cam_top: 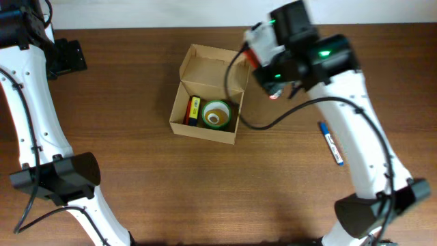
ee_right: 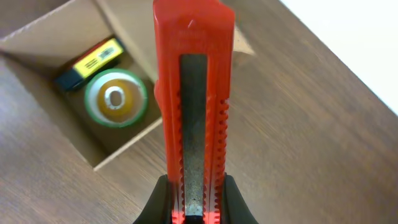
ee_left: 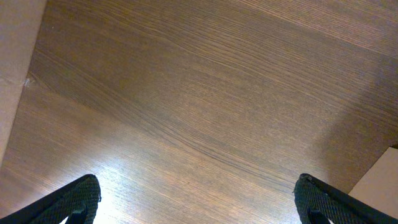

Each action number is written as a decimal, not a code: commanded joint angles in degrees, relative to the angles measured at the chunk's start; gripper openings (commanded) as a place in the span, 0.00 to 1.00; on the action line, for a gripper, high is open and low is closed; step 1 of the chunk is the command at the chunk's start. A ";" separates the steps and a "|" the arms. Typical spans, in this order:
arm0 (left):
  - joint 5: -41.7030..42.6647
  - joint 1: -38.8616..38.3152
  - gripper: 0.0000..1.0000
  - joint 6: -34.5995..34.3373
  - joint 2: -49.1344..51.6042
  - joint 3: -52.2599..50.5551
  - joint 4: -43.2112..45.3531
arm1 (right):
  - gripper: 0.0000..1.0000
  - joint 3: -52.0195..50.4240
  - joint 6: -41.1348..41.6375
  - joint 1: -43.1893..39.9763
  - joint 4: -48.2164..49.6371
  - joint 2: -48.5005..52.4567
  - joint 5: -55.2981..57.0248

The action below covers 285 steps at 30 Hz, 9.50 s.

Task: Pack container
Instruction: 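Lift the box cutter and carry it left over the box, then lower the box cutter into the box along its left wall and release, then lift the right gripper out and move it over the blue marker, then lower the right gripper onto the blue marker and grasp it, then lift the blue marker and carry it left over the box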

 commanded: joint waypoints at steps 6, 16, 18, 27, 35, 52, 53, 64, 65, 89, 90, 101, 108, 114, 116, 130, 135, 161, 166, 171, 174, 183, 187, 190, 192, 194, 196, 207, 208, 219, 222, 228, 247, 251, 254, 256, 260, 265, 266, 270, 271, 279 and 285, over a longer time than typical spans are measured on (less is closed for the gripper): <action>0.39 0.20 0.99 0.52 -1.07 0.68 0.11 | 0.11 1.14 -8.41 7.72 3.52 6.54 3.02; 0.39 0.20 0.99 0.50 -1.07 0.68 0.11 | 0.15 1.11 -22.80 9.86 9.22 11.45 -5.27; 0.39 0.20 0.99 0.52 -1.07 0.68 0.11 | 0.15 1.11 -22.80 10.14 11.43 11.98 -5.22; 0.39 0.20 0.99 0.52 -1.07 0.68 0.11 | 0.14 1.11 -23.17 10.82 12.90 16.46 -8.02; 0.39 0.20 0.99 0.52 -1.07 0.68 0.11 | 0.15 1.09 -22.05 12.35 7.67 19.43 -9.79; 0.39 0.20 0.99 0.52 -1.07 0.68 0.11 | 0.11 1.07 -22.82 13.81 1.66 24.55 -9.79; 0.39 0.20 0.99 0.50 -1.07 0.68 0.11 | 0.11 1.07 -23.23 13.99 1.44 24.90 -9.81; 0.39 0.20 0.99 0.52 -1.07 0.68 0.11 | 0.10 1.05 -24.50 14.73 0.20 26.27 -11.08; 0.39 0.20 0.99 0.52 -1.07 0.68 0.11 | 0.10 1.05 -24.50 14.73 0.17 26.47 -11.15; 0.39 0.20 0.99 0.52 -1.07 0.68 0.11 | 0.35 -0.24 -23.56 14.69 0.85 29.75 -12.33; 0.39 0.20 0.99 0.52 -1.07 0.68 0.11 | 0.36 -0.24 -23.56 14.67 0.85 29.75 -12.33; 0.39 0.20 0.99 0.52 -1.07 0.68 0.11 | 0.43 -0.22 -23.56 13.99 0.87 29.73 -12.28; 0.39 0.20 0.99 0.50 -1.07 0.68 0.11 | 0.42 -0.22 -23.58 13.07 1.77 27.96 -11.87; 0.39 0.20 0.99 0.52 -1.07 0.68 0.11 | 0.43 0.74 -23.12 11.69 2.40 25.07 -11.65; 0.39 0.20 0.99 0.52 -1.07 0.68 0.11 | 0.43 0.98 -22.88 11.30 2.93 24.15 -11.65; 0.39 0.20 0.99 0.52 -1.07 0.68 0.11 | 0.46 5.29 -13.49 10.01 3.45 21.40 -11.21; 0.39 0.20 0.99 0.52 -1.07 0.68 0.11 | 0.30 6.88 -6.21 9.25 3.74 16.59 -5.88; 0.39 0.20 0.99 0.52 -1.07 0.68 0.11 | 0.04 -9.03 18.45 -24.90 2.91 -4.76 6.29; 0.39 0.20 0.99 0.52 -1.07 0.68 0.11 | 0.04 -26.16 18.43 -29.27 6.23 -4.79 3.02; 0.39 0.20 0.99 0.50 -1.07 0.68 0.11 | 0.04 -35.43 17.81 -29.11 12.15 -4.79 -0.92; 0.39 0.20 0.99 0.52 -1.07 0.68 0.11 | 0.04 -38.03 17.81 -29.11 15.37 -4.66 -3.26; 0.39 0.20 0.99 0.52 -1.07 0.68 0.11 | 0.04 -38.07 17.46 -29.18 17.38 -2.80 -3.06; 0.39 0.20 0.99 0.52 -1.07 0.68 0.11 | 0.04 -38.45 16.26 -29.24 17.92 -0.57 -2.54; 0.39 0.20 0.99 0.52 -1.07 0.68 0.11 | 0.09 -39.47 10.93 -29.29 17.90 1.62 -2.10; 0.39 0.20 0.99 0.52 -1.07 0.68 0.11 | 0.16 -40.70 7.76 -29.29 18.58 1.84 -1.29; 0.39 0.20 0.99 0.52 -1.07 0.68 0.11 | 0.20 -42.42 3.93 -29.46 19.37 1.84 1.44; 0.39 0.20 0.99 0.52 -1.07 0.68 0.11 | 0.21 -43.98 2.03 -29.99 20.06 1.84 4.39; 0.39 0.20 0.99 0.52 -1.07 0.68 0.11 | 0.38 -46.31 -3.26 -33.75 20.46 1.84 6.62; 0.39 0.20 0.99 0.52 -1.07 0.68 0.11 | 0.40 -46.31 -3.26 -33.77 20.41 1.84 6.64; 0.39 0.20 0.99 0.52 -1.07 0.68 0.11 | 0.54 -46.31 -6.49 -33.77 19.30 1.84 4.66; 0.39 0.20 0.99 0.50 -1.07 0.68 0.11 | 0.54 -46.31 -7.45 -33.77 19.32 1.84 4.68; 0.39 0.20 0.99 0.52 -1.07 0.68 0.11 | 0.54 -46.31 -9.27 -33.77 18.88 2.49 4.22; 0.39 0.20 0.99 0.52 -1.07 0.68 0.11 | 0.19 -53.18 -7.58 -33.66 22.86 4.57 1.25; 0.39 0.20 0.99 0.52 -1.07 0.68 0.11 | 0.09 -54.25 -5.97 -33.66 23.71 4.57 0.20; 0.39 0.20 0.99 0.52 -1.07 0.68 0.11 | 0.05 -54.23 -5.75 -33.66 23.69 4.57 -0.20; 0.39 0.20 0.99 0.52 -1.07 0.68 0.11 | 0.04 -54.21 -5.33 -33.66 23.69 4.57 -1.14; 0.39 0.20 0.99 0.52 -1.07 0.68 0.11 | 0.04 -52.61 -3.61 -33.66 23.63 4.52 -8.61; 0.39 0.20 0.99 0.52 -1.07 0.68 0.11 | 0.04 -48.39 3.37 -33.66 23.61 2.93 -13.20; 0.39 0.20 0.99 0.50 -1.07 0.68 0.11 | 0.04 -47.23 5.42 -33.64 23.50 2.34 -13.18; 0.39 0.20 0.99 0.52 -1.07 0.68 0.11 | 0.04 -42.03 9.75 -33.59 21.35 0.24 -15.69; 0.39 0.20 0.99 0.52 -1.07 0.68 0.11 | 0.04 -40.46 10.01 -33.55 20.35 -0.13 -16.85; 0.39 0.20 0.99 0.52 -1.07 0.68 0.11 | 0.04 -16.65 11.91 -25.31 5.62 -0.59 -15.32; 0.39 0.20 0.99 0.52 -1.07 0.68 0.11 | 0.04 -3.43 2.51 -14.78 -0.46 -0.33 -9.09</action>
